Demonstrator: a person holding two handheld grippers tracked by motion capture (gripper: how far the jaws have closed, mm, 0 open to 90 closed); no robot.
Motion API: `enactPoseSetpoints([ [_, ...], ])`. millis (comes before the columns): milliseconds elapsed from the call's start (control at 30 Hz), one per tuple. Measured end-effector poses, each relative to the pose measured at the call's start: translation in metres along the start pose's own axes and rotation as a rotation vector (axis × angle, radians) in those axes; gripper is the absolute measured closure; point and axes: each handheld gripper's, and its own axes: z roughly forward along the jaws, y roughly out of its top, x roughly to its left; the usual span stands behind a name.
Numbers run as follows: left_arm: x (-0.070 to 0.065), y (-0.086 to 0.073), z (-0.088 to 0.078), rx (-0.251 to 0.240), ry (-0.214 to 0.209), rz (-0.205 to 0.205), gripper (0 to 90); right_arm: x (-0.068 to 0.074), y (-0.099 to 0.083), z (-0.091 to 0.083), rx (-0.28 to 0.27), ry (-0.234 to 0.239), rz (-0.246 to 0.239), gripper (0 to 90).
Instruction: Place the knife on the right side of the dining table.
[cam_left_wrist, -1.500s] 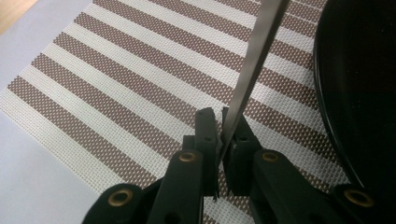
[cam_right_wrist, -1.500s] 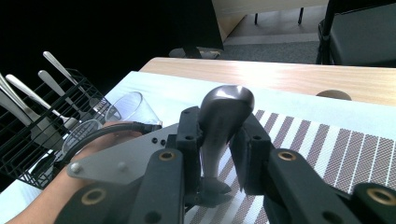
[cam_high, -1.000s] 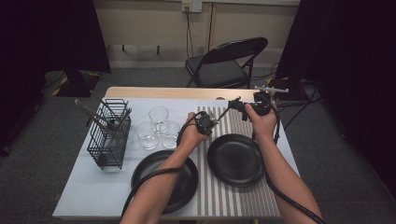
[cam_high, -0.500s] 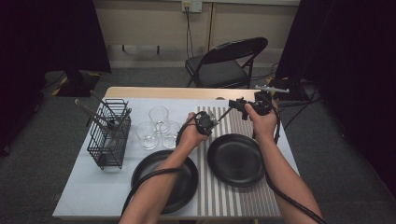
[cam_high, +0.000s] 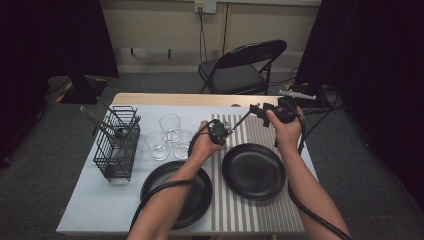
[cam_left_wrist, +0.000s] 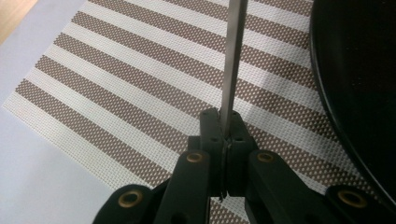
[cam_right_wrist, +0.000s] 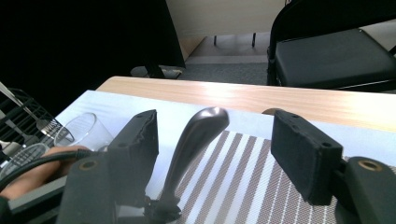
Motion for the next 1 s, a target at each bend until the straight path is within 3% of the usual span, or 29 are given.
enactPoseSetpoints([
  [267, 0.001, 0.001, 0.0, 0.017, 0.002, -0.004, 89.2, 0.002, -0.011, -0.013, 0.024, 0.004, -0.052, 29.1],
  [1000, 0.001, 0.002, 0.0, 0.031, -0.004, -0.01, 89.1, -0.003, -0.063, -0.035, 0.101, -0.013, -0.092, 23.7],
])
